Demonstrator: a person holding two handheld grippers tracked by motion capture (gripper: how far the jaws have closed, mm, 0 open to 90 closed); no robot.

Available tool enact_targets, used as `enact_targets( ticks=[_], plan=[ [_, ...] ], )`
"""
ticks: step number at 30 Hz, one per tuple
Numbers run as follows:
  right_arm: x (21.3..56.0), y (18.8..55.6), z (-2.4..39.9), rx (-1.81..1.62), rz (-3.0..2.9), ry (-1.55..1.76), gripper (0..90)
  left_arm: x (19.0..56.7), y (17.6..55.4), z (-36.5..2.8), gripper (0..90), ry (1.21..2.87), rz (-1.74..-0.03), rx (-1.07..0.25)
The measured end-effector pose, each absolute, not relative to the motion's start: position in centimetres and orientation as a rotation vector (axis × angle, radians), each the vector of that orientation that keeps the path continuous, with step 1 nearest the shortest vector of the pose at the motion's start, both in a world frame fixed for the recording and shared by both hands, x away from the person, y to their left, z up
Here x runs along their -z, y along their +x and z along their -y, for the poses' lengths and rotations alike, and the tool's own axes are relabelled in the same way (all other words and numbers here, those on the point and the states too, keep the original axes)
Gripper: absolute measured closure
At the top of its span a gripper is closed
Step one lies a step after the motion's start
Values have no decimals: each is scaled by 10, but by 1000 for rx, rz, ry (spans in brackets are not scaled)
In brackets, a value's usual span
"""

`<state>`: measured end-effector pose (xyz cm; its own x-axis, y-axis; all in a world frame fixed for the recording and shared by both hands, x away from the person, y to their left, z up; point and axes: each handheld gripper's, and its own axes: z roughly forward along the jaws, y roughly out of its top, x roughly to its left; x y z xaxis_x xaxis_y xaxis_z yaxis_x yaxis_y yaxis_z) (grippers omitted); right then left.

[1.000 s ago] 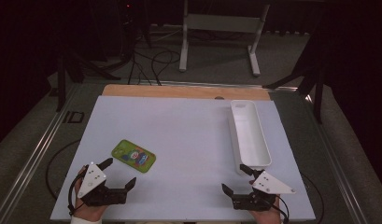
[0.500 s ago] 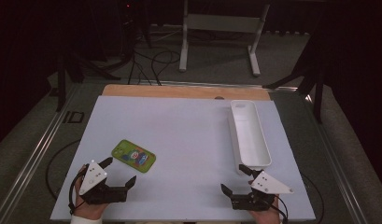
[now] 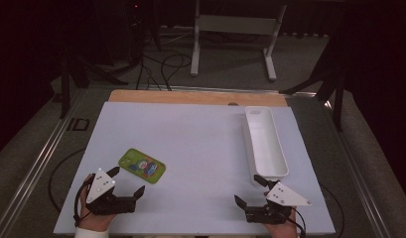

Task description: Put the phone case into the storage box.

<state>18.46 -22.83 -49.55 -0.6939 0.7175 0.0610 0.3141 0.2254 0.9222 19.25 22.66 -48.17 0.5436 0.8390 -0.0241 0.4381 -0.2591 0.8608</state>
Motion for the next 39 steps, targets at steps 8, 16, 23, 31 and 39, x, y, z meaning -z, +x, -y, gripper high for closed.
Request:
enact_targets(
  ticks=[8, 16, 23, 31, 39],
  plan=[
    [496, 184, 227, -1448, -2128, 953, 92, 483, 199, -223, 3, 1921, -1100, -573],
    [496, 184, 225, -1457, -2119, 963, 92, 485, 210, -218, 26, 1927, -1131, -562],
    [497, 185, 224, -1451, -2122, 960, 92, 484, 218, -216, 48, 1925, -1138, -554],
    [497, 185, 224, -1451, -2121, 959, 93, 486, 228, -212, 80, 1925, -1152, -536],
    [497, 185, 224, -1453, -2117, 962, 93, 485, 238, -206, 145, 1932, -1153, -534]
  ],
)
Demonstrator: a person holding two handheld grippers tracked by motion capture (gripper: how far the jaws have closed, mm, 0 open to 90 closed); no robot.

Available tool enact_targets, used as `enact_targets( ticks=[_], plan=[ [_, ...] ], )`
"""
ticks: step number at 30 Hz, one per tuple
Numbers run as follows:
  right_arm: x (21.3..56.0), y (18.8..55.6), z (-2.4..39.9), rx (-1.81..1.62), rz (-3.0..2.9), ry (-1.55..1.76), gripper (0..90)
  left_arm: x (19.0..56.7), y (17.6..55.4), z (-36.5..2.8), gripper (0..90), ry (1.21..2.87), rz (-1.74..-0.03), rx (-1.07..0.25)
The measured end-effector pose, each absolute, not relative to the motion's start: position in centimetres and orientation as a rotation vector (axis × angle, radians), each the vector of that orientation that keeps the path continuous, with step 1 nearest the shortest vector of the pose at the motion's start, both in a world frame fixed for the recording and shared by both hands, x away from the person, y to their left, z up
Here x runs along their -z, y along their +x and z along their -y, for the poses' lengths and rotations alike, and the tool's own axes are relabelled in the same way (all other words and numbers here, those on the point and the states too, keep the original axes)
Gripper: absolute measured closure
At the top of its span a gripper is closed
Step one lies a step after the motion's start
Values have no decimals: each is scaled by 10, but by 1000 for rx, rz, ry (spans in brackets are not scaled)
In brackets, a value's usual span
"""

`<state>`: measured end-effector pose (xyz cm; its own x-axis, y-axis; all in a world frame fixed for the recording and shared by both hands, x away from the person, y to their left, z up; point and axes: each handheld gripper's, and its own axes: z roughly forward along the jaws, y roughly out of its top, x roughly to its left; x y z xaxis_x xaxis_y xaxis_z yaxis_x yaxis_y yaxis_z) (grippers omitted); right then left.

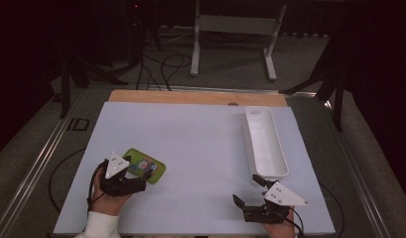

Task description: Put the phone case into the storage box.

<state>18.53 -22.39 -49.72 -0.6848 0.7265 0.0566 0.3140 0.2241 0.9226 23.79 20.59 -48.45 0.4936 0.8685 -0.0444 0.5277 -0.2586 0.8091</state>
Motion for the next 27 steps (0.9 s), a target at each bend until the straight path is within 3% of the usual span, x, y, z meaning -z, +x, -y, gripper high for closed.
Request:
enact_targets(
  ticks=[16, 18, 27],
  plan=[
    [497, 185, 224, -1454, -2116, 966, 92, 482, 258, -195, 286, 1945, -1140, -497],
    [497, 185, 224, -1454, -2116, 967, 93, 482, 262, -194, 368, 1952, -1137, -478],
    [497, 186, 224, -1453, -2116, 964, 92, 488, 278, -188, 525, 1977, -1145, -419]
  ],
)
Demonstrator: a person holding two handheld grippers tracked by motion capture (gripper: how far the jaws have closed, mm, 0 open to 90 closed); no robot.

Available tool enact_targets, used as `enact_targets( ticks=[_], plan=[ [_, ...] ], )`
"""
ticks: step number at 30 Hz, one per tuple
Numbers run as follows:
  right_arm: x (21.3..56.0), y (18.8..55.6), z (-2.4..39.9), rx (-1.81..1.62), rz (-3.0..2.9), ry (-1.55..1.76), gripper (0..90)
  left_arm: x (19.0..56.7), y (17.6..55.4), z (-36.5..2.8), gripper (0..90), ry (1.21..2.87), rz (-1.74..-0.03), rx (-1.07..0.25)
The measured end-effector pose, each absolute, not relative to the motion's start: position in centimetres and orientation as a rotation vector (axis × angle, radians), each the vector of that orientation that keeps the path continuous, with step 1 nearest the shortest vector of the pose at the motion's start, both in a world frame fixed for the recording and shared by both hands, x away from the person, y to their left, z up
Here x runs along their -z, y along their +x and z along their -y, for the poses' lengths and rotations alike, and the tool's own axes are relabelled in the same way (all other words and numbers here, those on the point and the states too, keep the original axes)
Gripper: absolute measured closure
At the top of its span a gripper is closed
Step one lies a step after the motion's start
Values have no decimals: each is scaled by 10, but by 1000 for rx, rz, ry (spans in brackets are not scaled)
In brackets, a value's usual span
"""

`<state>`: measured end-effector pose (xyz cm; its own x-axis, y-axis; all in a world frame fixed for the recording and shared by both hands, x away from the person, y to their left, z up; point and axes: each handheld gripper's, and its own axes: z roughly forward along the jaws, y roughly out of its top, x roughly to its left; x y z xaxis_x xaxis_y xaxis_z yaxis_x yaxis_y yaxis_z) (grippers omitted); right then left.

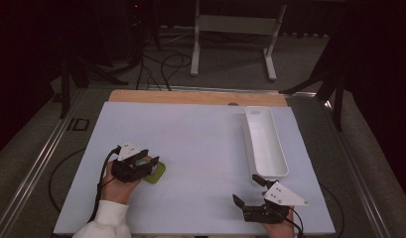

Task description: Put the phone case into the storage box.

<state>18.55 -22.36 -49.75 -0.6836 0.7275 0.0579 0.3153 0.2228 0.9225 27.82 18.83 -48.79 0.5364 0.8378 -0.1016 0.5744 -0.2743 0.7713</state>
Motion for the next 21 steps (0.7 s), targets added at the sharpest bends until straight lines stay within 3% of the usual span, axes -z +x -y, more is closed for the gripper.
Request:
enact_targets(
  ticks=[4, 5, 9, 10, 11, 21],
  plan=[
    [497, 185, 223, -1454, -2116, 965, 93, 494, 288, -184, 621, 2000, -1175, -424],
    [497, 185, 224, -1454, -2115, 967, 93, 495, 290, -184, 730, 2007, -1180, -417],
    [497, 186, 224, -1454, -2115, 968, 93, 499, 297, -182, 753, 2000, -1202, -393],
    [498, 186, 224, -1452, -2116, 966, 92, 500, 299, -182, 871, 2004, -1208, -387],
    [497, 186, 224, -1451, -2115, 968, 93, 501, 301, -182, 891, 2009, -1214, -382],
    [498, 186, 223, -1455, -2115, 968, 93, 509, 311, -180, 900, 2039, -1222, -400]
  ],
)
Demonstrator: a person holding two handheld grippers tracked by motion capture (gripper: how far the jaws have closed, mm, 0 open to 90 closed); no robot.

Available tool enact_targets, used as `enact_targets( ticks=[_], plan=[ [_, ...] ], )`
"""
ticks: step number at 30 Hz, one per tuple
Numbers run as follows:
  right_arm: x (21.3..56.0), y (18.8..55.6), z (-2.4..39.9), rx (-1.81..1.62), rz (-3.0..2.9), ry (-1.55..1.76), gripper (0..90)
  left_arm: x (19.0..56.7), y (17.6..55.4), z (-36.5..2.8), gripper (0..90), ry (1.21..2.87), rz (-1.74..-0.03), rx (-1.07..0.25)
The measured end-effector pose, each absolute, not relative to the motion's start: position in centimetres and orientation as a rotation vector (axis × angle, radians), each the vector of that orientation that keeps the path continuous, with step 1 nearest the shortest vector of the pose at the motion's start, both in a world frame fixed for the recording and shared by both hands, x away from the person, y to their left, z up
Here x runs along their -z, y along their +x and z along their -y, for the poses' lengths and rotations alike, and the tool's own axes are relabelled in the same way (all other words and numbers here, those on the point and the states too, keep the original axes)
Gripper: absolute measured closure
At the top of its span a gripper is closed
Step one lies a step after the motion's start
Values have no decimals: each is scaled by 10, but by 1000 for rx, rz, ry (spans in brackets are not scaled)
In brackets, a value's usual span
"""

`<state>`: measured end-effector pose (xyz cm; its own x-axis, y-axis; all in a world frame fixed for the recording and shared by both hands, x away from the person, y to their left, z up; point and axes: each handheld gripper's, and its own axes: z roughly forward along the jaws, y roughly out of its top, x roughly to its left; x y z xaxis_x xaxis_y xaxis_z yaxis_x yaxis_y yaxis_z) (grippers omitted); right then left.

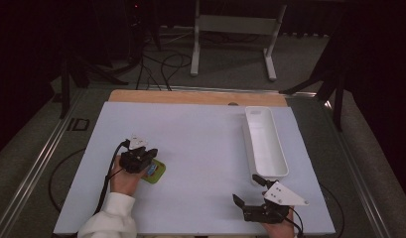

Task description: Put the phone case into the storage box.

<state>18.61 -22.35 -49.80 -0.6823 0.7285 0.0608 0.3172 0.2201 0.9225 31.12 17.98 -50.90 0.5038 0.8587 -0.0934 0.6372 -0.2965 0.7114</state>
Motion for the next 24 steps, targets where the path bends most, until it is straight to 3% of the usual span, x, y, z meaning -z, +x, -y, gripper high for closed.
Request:
enact_targets(
  ticks=[24],
  plan=[
    [498, 186, 223, -1451, -2114, 972, 93, 526, 326, -167, 899, 2090, -1255, -376]
  ],
)
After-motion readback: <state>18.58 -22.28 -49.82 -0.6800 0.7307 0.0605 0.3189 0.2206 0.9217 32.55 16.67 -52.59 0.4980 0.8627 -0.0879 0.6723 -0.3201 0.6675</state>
